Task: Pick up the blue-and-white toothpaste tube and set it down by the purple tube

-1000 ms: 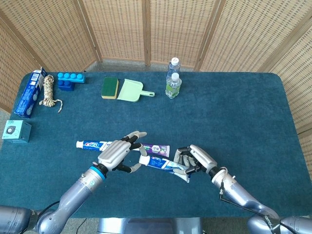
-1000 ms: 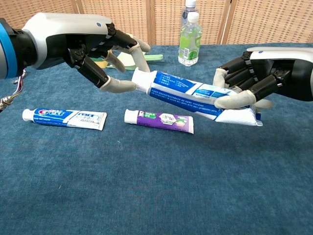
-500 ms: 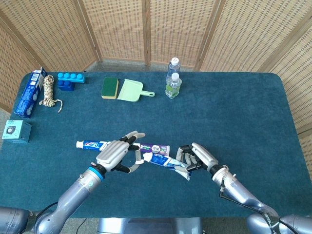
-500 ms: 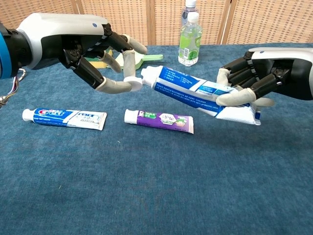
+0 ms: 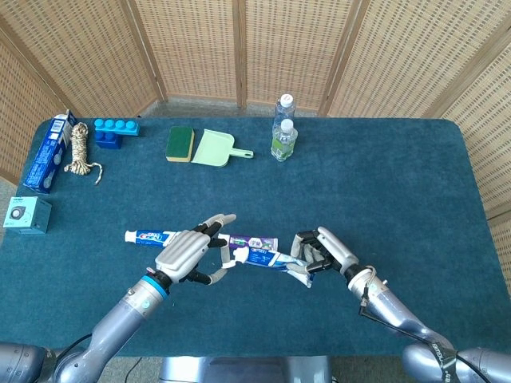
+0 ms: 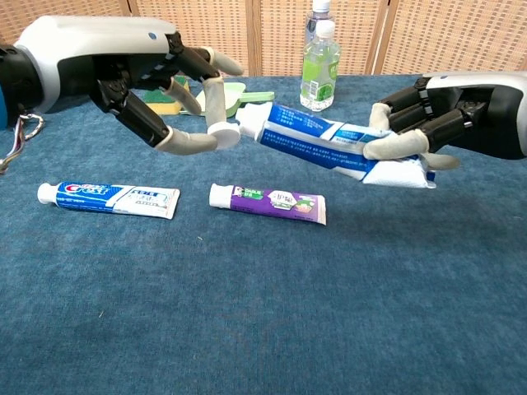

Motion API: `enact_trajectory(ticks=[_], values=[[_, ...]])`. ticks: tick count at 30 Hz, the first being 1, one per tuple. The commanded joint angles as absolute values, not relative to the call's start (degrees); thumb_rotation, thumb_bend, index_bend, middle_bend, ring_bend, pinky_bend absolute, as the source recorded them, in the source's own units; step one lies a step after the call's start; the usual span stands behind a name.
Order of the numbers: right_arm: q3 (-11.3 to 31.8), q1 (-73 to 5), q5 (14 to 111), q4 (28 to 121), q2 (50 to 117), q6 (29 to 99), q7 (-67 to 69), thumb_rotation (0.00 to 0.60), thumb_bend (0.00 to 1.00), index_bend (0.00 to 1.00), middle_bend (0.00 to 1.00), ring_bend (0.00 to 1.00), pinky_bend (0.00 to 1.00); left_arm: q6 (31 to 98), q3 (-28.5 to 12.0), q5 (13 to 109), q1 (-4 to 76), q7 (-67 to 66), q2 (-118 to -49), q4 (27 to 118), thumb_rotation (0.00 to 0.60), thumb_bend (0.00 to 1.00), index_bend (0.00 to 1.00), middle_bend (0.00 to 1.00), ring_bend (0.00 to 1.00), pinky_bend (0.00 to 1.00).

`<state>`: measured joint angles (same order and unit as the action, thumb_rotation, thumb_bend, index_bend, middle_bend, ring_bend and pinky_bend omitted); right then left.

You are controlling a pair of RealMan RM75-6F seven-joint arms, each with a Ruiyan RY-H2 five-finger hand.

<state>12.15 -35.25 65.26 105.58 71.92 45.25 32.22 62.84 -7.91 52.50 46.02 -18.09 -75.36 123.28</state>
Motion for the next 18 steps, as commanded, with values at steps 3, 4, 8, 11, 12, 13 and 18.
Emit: enact_trajectory(ticks=[3, 4, 8, 11, 12, 13, 18], values=[[13.0, -35.3, 62.0, 105.6, 72.1, 45.4, 31.3, 0.600, 0.52, 0.96, 0.73, 0.75, 0.91, 66.2, -6.7, 56.4, 44.6, -20.5, -76.0, 123.6, 0.600, 0.33, 0.53, 0.06, 0.00, 0.18], [13.2, -35.3, 60.9, 105.8, 72.2, 45.6, 30.8, 0.600, 0.52, 0.96, 0.73, 0.75, 0.91, 67.1, -6.4, 57.8, 44.1, -21.2, -76.2, 123.7, 0.600, 0.33, 0.53, 0.06, 0.00, 0.18], [13.9, -35.3, 58.3, 106.3, 72.2, 45.6, 30.3, 0.600, 0.53, 0.96, 0.73, 0.75, 0.91, 68.9, -5.8, 60.5, 43.1, -22.6, -77.0, 123.5, 0.600, 0.33, 0.53, 0.06, 0.00, 0.18], [14.6, -35.2, 56.7, 106.6, 72.1, 45.5, 30.5, 0.600, 0.53, 0.96, 0.73, 0.75, 0.91, 69.9, -5.3, 62.3, 42.5, -23.7, -77.4, 123.4, 0.600, 0.33, 0.52, 0.05, 0.00, 0.17], [14.9, -35.1, 56.4, 106.8, 71.9, 45.2, 30.8, 0.600, 0.53, 0.96, 0.73, 0.75, 0.91, 70.1, -5.1, 62.9, 42.3, -24.0, -77.6, 123.5, 0.600, 0.33, 0.52, 0.05, 0.00, 0.17], [15.0, -35.1, 56.4, 106.7, 71.9, 45.3, 30.8, 0.600, 0.53, 0.96, 0.73, 0.75, 0.91, 70.1, -5.0, 63.1, 42.1, -24.2, -77.7, 123.6, 0.600, 0.33, 0.52, 0.05, 0.00, 0.17], [15.2, -34.8, 56.4, 106.6, 71.8, 45.2, 30.3, 0.600, 0.52, 0.96, 0.73, 0.75, 0.91, 70.5, -5.1, 64.3, 41.4, -24.1, -77.6, 124.1, 0.600, 0.33, 0.51, 0.05, 0.00, 0.16]])
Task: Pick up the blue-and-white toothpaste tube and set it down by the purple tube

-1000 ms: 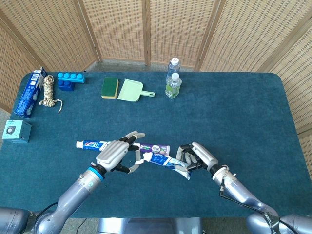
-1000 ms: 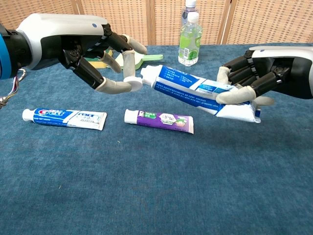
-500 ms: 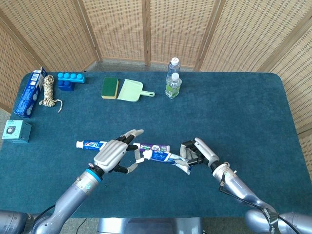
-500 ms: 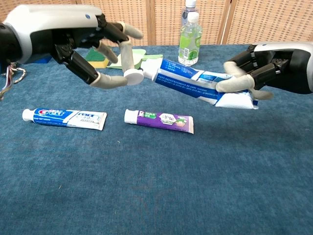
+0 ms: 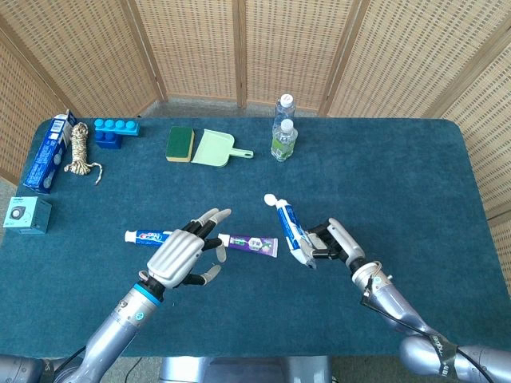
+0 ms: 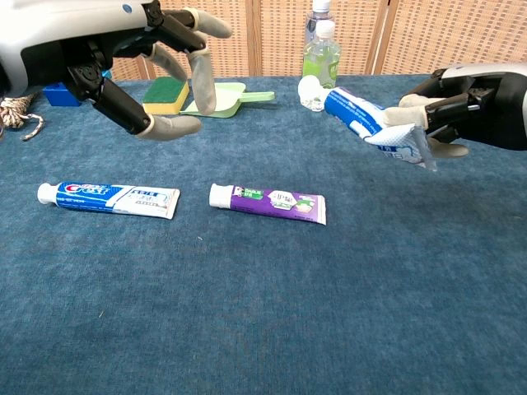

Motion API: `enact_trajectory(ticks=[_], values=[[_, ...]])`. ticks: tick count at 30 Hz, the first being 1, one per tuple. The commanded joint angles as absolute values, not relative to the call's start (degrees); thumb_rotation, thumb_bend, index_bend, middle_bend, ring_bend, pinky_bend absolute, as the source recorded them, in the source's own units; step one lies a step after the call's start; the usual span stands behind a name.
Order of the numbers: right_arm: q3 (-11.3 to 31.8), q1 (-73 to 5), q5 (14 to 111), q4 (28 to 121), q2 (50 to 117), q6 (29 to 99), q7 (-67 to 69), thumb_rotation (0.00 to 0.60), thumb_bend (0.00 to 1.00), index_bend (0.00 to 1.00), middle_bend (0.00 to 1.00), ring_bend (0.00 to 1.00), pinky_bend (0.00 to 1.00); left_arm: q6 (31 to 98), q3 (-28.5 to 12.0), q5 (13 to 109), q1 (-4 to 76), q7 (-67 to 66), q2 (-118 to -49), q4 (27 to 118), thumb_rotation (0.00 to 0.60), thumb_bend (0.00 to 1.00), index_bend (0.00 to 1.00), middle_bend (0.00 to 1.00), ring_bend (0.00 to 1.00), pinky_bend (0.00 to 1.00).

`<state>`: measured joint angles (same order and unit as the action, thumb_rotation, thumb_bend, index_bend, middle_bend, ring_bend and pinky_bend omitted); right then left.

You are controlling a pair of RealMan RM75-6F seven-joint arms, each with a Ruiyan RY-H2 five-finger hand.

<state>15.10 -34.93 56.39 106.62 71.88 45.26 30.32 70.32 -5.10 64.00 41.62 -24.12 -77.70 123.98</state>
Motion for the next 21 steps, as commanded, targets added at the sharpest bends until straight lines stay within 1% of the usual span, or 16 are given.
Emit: enact_trajectory(ticks=[1, 10, 17, 19, 21], values=[[15.3, -34.7, 56.4, 106.6, 71.7, 45.2, 30.3, 0.600, 0.53, 0.96, 0.73, 0.75, 0.91, 70.8, -5.3, 64.7, 41.1, -24.0, -77.6, 124.2, 0.600, 0.33, 0.50, 0.05, 0.00, 0.16], [15.3, -33.8, 58.5, 106.3, 70.7, 44.6, 30.2, 0.600, 0.52, 0.96, 0.73, 0.75, 0.91, 72.4, -5.3, 66.2, 38.5, -22.4, -75.2, 124.8, 0.600, 0.33, 0.47, 0.05, 0.00, 0.16], [13.7, -32.0, 63.1, 104.5, 69.3, 45.5, 29.5, 0.600, 0.52, 0.95, 0.73, 0.72, 0.89, 76.0, -4.1, 69.3, 33.7, -18.9, -69.7, 125.6, 0.600, 0.33, 0.45, 0.05, 0.00, 0.16], [12.9, -31.3, 65.4, 103.7, 69.6, 46.6, 29.1, 0.600, 0.51, 0.94, 0.72, 0.69, 0.85, 77.1, -3.7, 70.2, 32.2, -17.6, -67.8, 125.7, 0.600, 0.33, 0.45, 0.05, 0.00, 0.16], [12.4, -30.9, 67.3, 103.0, 70.1, 47.2, 29.3, 0.600, 0.50, 0.90, 0.70, 0.64, 0.73, 77.8, -3.5, 70.7, 31.1, -16.6, -66.4, 125.7, 0.600, 0.33, 0.45, 0.05, 0.00, 0.16]])
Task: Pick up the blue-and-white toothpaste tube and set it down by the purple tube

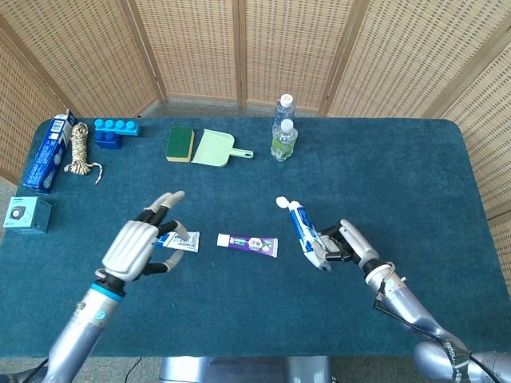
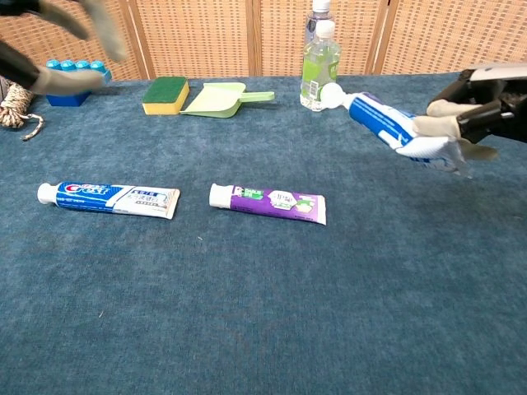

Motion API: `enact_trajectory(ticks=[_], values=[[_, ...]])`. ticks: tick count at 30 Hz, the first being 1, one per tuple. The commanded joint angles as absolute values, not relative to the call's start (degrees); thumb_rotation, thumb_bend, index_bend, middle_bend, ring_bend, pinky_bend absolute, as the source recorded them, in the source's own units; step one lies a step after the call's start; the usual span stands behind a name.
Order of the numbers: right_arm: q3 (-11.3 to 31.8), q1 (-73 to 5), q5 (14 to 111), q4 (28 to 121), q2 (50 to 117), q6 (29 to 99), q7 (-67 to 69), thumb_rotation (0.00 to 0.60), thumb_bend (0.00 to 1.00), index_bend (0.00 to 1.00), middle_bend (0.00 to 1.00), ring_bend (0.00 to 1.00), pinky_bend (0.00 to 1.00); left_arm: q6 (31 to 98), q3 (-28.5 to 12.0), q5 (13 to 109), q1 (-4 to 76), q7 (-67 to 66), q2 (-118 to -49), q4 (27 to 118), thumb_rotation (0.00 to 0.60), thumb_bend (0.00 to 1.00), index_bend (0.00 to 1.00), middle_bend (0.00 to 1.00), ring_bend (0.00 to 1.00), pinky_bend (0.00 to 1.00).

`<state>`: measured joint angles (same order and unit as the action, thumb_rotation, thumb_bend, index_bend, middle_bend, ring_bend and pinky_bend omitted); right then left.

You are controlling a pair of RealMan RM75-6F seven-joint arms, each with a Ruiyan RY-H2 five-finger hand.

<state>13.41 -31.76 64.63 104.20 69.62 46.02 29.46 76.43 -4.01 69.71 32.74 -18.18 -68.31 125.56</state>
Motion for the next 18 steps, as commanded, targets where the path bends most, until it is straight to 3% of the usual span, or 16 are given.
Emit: enact_trajectory(ticks=[1, 10, 18], values=[[11.7, -30.7, 69.1, 101.9, 70.5, 47.6, 29.1, 0.600, 0.49, 0.89, 0.69, 0.61, 0.67, 78.5, -3.4, 70.9, 30.1, -15.6, -65.3, 125.7, 0.600, 0.33, 0.45, 0.05, 0.00, 0.16], [7.5, -30.1, 78.5, 91.7, 75.9, 50.8, 27.7, 0.600, 0.38, 0.63, 0.48, 0.31, 0.17, 83.3, -2.3, 73.3, 22.5, -6.6, -56.8, 125.1, 0.600, 0.33, 0.44, 0.05, 0.00, 0.16], [6.4, -29.4, 80.8, 88.9, 77.1, 53.4, 27.8, 0.580, 0.25, 0.49, 0.36, 0.19, 0.12, 85.6, -1.7, 75.3, 18.1, -2.5, -53.0, 124.3, 0.600, 0.33, 0.44, 0.05, 0.00, 0.16]])
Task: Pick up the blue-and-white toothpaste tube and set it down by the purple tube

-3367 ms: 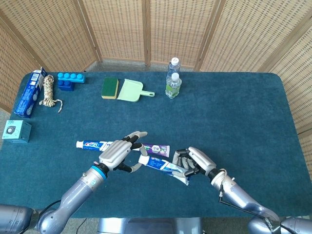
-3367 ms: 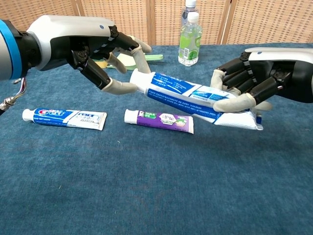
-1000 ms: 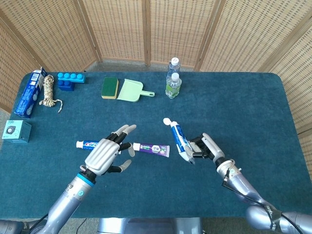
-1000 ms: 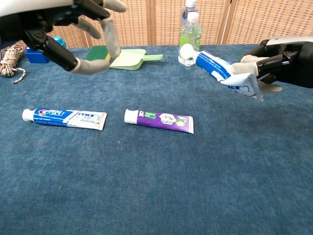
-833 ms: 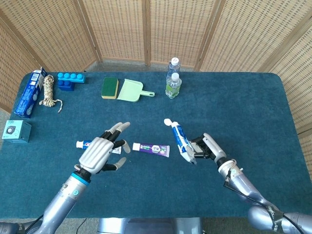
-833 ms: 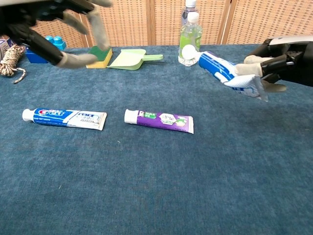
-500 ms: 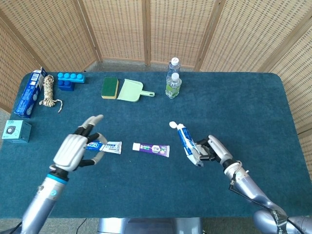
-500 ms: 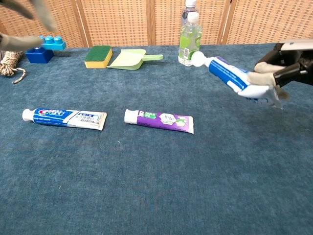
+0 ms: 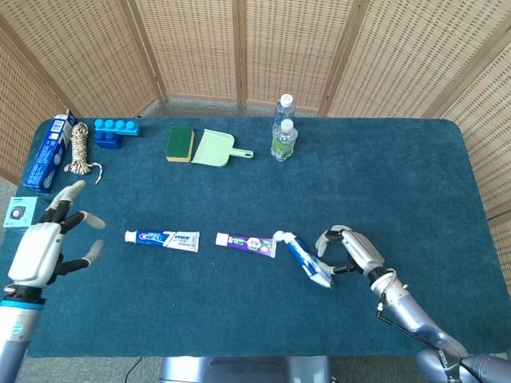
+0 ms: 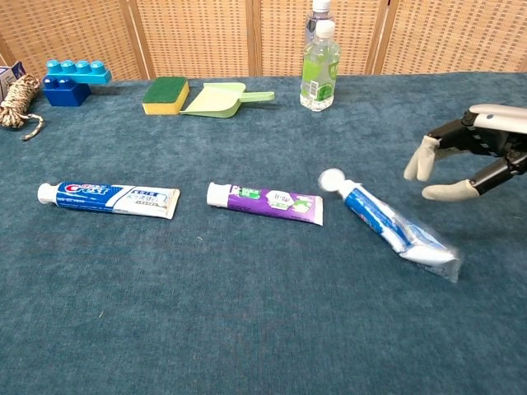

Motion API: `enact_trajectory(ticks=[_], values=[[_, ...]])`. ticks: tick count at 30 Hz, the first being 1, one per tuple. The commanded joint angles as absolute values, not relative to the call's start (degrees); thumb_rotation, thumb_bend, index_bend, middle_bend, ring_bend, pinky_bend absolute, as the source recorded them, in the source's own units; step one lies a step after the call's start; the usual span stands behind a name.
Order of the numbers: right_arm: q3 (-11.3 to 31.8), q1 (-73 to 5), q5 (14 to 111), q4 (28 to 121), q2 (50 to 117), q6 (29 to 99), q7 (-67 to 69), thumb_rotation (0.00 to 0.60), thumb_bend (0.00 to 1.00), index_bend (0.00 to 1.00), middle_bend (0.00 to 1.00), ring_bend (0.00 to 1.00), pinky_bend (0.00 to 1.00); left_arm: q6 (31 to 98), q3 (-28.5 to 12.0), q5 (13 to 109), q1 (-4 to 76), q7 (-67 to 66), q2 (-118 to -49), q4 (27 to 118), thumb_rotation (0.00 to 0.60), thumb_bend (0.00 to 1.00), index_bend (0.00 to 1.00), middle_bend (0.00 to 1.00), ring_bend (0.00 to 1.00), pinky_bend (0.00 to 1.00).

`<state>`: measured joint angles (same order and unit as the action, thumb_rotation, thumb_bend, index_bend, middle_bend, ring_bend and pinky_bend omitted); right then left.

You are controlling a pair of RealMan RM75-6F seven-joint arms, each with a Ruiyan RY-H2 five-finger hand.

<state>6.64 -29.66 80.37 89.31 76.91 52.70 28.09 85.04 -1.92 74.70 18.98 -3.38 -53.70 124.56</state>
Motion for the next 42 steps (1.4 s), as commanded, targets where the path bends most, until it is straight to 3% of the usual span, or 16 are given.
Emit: enact_trajectory(ticks=[1, 14, 19, 31, 42], values=[[6.4, -29.2, 81.0, 88.9, 77.1, 54.0, 27.8, 0.565, 0.24, 0.47, 0.34, 0.17, 0.11, 85.9, -1.7, 75.5, 17.5, -2.1, -52.6, 124.2, 0.600, 0.33, 0.44, 0.05, 0.00, 0.16], [7.6, -26.5, 80.9, 93.0, 72.6, 60.6, 27.5, 0.550, 0.22, 0.43, 0.31, 0.13, 0.11, 86.7, -0.6, 78.3, 12.4, 1.8, -48.8, 123.3, 0.600, 0.33, 0.39, 0.06, 0.00, 0.16], [7.9, -24.9, 80.7, 95.1, 70.9, 64.3, 22.4, 0.600, 0.29, 0.44, 0.31, 0.13, 0.11, 86.6, 0.9, 79.9, 10.3, 0.6, -48.4, 120.8, 0.600, 0.33, 0.33, 0.09, 0.00, 0.16], [6.1, -19.3, 79.1, 99.8, 69.8, 74.8, -2.7, 0.600, 0.31, 0.45, 0.32, 0.13, 0.13, 92.6, 3.3, 83.8, 4.1, -8.7, -52.9, 114.0, 0.600, 0.33, 0.26, 0.10, 0.00, 0.10], [1.8, -10.9, 80.2, 106.4, 68.3, 84.5, -11.3, 0.600, 0.31, 0.45, 0.32, 0.12, 0.13, 96.7, 5.5, 87.5, -1.8, -8.2, -58.4, 107.7, 0.600, 0.33, 0.23, 0.10, 0.00, 0.08]])
